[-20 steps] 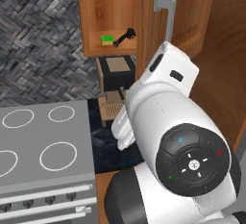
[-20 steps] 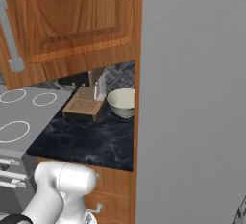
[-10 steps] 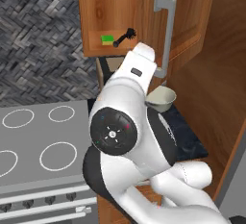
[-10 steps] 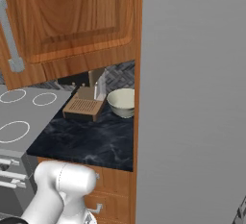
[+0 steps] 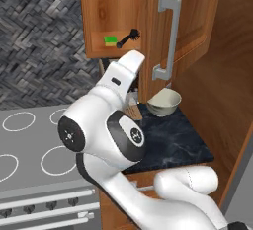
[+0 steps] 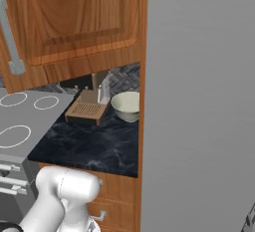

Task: Pick the dish brush and sponge from the cabinet and place them on the counter.

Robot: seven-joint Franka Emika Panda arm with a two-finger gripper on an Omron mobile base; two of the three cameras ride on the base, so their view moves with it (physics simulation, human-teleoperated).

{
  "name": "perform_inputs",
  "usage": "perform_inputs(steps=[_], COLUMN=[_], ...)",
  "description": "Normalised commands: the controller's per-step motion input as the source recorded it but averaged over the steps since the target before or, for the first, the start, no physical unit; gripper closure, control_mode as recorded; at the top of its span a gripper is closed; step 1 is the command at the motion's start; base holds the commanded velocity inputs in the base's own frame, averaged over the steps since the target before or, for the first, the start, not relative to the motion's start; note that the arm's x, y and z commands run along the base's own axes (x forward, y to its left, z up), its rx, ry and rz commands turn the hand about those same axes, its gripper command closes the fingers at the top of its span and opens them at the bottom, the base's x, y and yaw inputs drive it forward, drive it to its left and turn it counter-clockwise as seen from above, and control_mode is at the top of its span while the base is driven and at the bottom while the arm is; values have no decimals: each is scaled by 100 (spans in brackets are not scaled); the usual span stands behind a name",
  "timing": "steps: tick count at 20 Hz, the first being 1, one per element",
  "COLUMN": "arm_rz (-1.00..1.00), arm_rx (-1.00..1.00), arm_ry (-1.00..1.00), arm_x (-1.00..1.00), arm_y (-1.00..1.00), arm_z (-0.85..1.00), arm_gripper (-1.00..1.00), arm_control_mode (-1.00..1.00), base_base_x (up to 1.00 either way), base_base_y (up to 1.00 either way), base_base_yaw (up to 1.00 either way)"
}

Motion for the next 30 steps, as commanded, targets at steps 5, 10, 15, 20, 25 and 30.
perform_inputs(steps=[5,10,15,20,25,30], arm_rz=[-34,-27,-22,-15,-10,-4], arm_rx=[-4,0,0,0,0,2], arm_ry=[-3,-5,-6,-6,-8,-11], arm_x=[30,15,1,0,0,0], arm_y=[0,-5,-33,-46,-47,-58], arm_z=[-4,0,0,0,0,0], arm_gripper=[-100,-100,-100,-100,-100,-100], arm_control_mode=[-100,-100,-100,-100,-100,-100], base_base_x=[0,0,0,0,0,0], base_base_y=[0,0,0,0,0,0], base_base_yaw=[0,0,0,0,0,0])
